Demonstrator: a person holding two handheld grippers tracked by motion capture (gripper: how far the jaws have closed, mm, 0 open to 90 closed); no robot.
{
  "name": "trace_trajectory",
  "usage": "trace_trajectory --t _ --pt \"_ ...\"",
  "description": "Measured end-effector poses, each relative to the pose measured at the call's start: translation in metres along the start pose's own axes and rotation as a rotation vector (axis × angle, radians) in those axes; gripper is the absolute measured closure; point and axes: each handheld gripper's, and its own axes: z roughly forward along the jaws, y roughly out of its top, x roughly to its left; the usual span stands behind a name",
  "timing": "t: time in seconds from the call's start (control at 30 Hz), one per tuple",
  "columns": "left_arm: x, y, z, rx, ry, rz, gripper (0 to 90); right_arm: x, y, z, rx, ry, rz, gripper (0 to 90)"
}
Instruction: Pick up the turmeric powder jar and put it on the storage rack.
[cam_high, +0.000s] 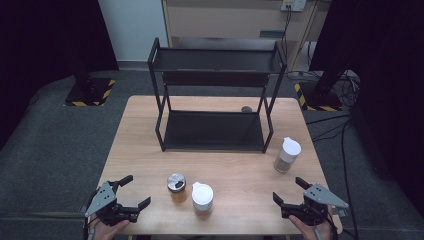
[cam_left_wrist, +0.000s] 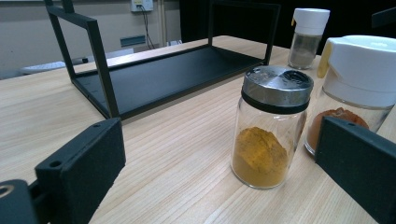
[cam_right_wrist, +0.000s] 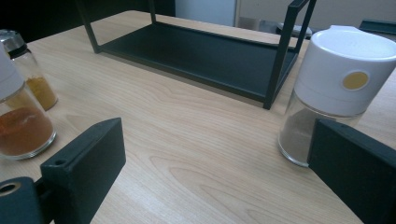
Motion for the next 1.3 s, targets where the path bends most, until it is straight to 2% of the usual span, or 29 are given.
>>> trace_trajectory --t 0.33,0.83,1.03,1.13,1.17,1.3 --pt "0.001 0.0 0.0 0.001 0.003 -0.006 1.0 -0.002 -0.002 -0.001 0.001 -0.021 0.025 4.3" --pt "0.0 0.0 -0.002 -0.008 0.002 -0.022 0.7 -0.001 -0.002 -0.002 0.0 -0.032 0.02 4.3" --pt "0.0 0.004 -0.001 -0.001 -0.01 -0.025 0.7 -0.001 -0.002 -0.003 -0.001 -0.04 0.03 4.3" --pt "-0.001 0.006 -0.001 -0.007 -0.021 -0.041 0.7 -0.002 -0.003 -0.003 -0.002 -0.041 0.032 4.3" --pt "-0.002 0.009 -0.001 -0.005 -0.017 -0.03 0.6 -0.002 -0.003 -0.003 -0.001 -0.04 0.031 4.3" --pt "-0.002 0.015 -0.003 -0.011 -0.019 -0.025 0.7 -0.002 -0.002 -0.002 0.003 -0.037 0.031 4.4"
